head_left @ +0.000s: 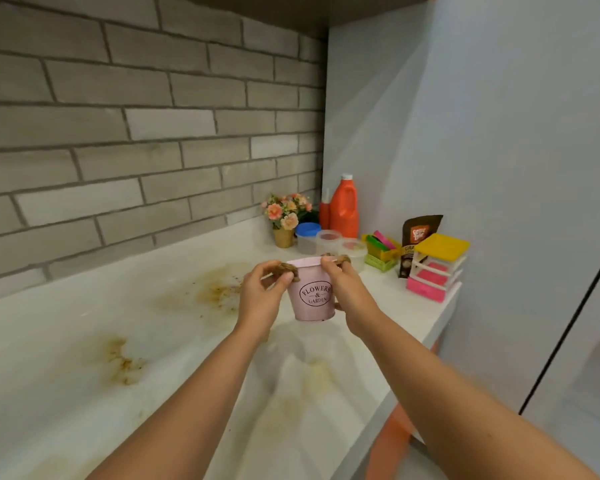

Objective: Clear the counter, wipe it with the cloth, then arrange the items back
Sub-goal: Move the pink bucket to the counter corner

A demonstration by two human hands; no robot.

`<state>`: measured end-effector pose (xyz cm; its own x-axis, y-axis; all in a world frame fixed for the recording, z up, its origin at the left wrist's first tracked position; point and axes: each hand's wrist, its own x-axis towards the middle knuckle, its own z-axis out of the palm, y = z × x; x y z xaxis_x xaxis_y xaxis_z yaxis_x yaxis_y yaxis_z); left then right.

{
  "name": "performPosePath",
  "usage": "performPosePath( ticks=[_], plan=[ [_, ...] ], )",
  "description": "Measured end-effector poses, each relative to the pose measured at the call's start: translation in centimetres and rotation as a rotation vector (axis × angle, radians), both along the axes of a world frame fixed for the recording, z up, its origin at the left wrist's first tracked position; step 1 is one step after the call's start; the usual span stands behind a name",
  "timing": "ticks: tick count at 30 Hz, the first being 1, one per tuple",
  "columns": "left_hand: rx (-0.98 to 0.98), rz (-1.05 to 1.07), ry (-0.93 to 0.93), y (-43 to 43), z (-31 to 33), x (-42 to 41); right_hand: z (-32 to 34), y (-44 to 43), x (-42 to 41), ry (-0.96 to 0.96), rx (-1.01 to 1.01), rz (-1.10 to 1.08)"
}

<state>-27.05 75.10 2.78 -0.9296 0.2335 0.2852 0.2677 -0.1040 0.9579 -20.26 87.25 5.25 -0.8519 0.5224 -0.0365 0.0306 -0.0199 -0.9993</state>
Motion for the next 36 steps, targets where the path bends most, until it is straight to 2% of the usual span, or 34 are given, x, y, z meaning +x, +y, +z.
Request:
performPosePath(
  ticks=[4, 10, 16, 23, 32, 36],
  plan=[
    [0.1, -0.14, -0.135, 5.0, -0.3, -1.5, -0.5, 3.9, -0.8, 0.026, 0.021, -0.098],
    [0.06, -0.289, -0.357, 10.9, -0.8, -2.7, -2.4, 9.0, -1.6, 0.022, 0.034, -0.188],
    [0.049, -0.319, -0.47, 16.0, -1.6, -3.9, -3.9, 15.1, -3.5, -0.073, 0.051, -0.174],
    [0.057, -0.248, -0.52, 20.9, -2.9, -4.7, -5.4, 20.9, -5.6, -0.21, 0.056, -0.118],
    [0.102, -0.171, -0.509, 23.6, -4.4, -4.7, -7.2, 23.5, -6.2, -0.261, 0.167, -0.038],
    [0.088, -0.163, -0.507, 24.1, -4.6, -4.2, -6.8, 23.8, -5.9, -0.401, 0.243, 0.004]
  ],
)
